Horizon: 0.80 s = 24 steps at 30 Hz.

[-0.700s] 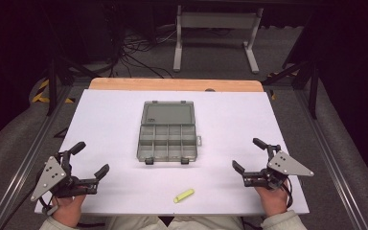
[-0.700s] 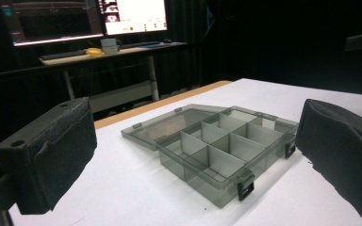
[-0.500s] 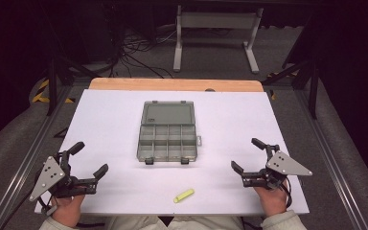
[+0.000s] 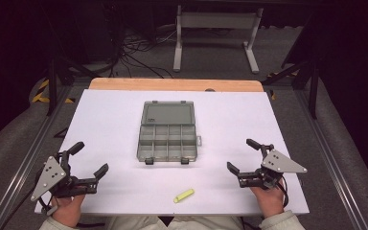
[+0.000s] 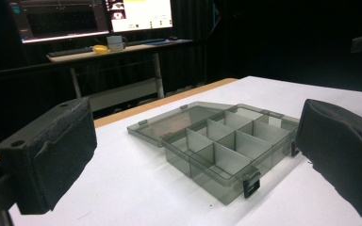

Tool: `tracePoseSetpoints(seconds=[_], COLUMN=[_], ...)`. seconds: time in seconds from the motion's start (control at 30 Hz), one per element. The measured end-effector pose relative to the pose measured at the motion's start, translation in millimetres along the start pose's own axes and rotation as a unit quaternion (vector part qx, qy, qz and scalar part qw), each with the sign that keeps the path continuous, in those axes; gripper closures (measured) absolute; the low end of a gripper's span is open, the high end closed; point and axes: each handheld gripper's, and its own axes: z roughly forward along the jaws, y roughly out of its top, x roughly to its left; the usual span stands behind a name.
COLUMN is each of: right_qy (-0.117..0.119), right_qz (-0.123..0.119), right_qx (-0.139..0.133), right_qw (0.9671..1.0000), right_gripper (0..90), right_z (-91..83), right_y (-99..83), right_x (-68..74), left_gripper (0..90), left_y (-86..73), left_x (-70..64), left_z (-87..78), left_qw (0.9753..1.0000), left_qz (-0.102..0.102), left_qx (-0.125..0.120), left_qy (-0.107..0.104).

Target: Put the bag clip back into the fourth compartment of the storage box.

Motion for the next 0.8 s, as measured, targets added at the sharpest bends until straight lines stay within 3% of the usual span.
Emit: tracePoseSetpoints(seconds=[0.3,0.43,0.8], right_qy=[0.031,0.047,0.091], right_qz=[-0.002,0.006,0.006], right_qx=[0.014,0.034,0.033], right_qw=[0.9994,0.9983,0.9953], right_gripper=[1.9,1.9,2.1], right_z=[18.3,30.7,55.9], right_y=[14.8,24.6,42.7], right_x=[7.9,12.0,24.4], left_gripper=[0.0,0.0,0.0], left_y=[0.0,0.2,0.8], left_x=[-0.5,-1.5,-2.3], left_z=[0.5,0.9,0.7], left_qw=[1.0,1.0,0.9999], left_qz=[0.002,0.004,0.008], left_qx=[0.005,0.005,0.006], left_qy=[0.002,0.004,-0.001])
